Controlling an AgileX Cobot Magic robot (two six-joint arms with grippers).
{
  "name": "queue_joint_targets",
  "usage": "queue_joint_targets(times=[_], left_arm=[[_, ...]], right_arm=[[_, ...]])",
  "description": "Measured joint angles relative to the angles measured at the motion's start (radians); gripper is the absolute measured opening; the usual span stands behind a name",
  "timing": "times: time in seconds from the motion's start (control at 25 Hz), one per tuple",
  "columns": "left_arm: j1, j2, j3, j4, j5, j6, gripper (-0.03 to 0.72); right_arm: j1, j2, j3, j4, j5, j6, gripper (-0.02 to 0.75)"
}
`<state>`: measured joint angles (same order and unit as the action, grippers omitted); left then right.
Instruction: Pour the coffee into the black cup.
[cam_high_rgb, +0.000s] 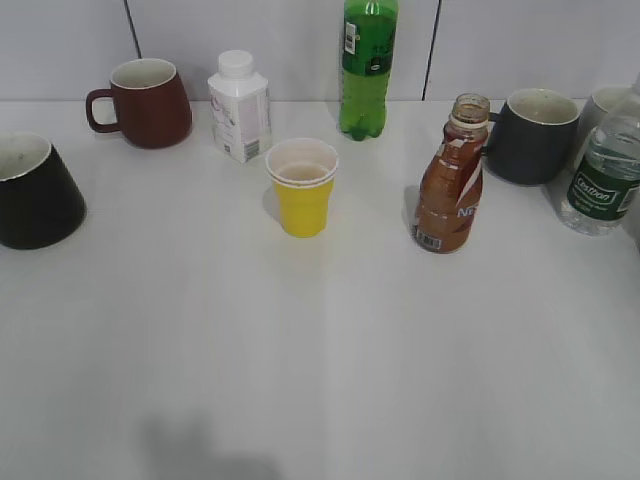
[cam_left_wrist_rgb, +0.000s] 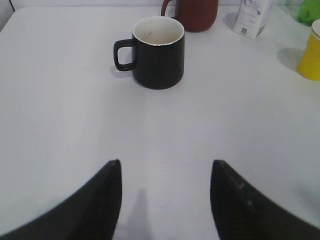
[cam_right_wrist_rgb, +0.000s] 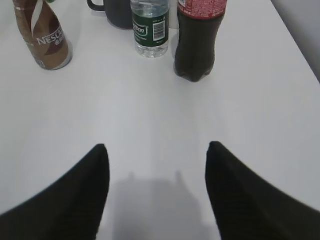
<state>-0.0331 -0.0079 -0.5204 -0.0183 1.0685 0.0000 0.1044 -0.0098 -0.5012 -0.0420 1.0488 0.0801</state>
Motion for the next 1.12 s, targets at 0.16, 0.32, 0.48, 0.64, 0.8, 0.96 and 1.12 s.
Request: queue_joint_targets(times=[0.16,0.32,0.48,0.64,0.8,0.96,1.12], left_arm=[[0.000,0.000,0.000,0.000,0.000,0.000,0.437],[0.000,0.000,0.000,0.000,0.000,0.000,0.437],[0.000,0.000,0.000,0.000,0.000,0.000,0.437],[0.000,0.000,0.000,0.000,0.000,0.000,0.437],[0.000,0.000,0.000,0.000,0.000,0.000,0.437],[0.000,0.000,-0.001,0.003,-0.006,0.000,0.437],[0.000,0.023,-0.029,0.031,-0.117,0.000,0.437]], right_arm=[[0.000,0.000,0.000,0.000,0.000,0.000,0.480],[0.000,0.000,0.000,0.000,0.000,0.000,0.480],[0.000,0.000,0.000,0.000,0.000,0.000,0.480],[0.000,0.000,0.000,0.000,0.000,0.000,0.480],[0.000,0.000,0.000,0.000,0.000,0.000,0.480],[0.000,0.000,0.000,0.000,0.000,0.000,0.480],[0.000,0.000,0.000,0.000,0.000,0.001,0.480]])
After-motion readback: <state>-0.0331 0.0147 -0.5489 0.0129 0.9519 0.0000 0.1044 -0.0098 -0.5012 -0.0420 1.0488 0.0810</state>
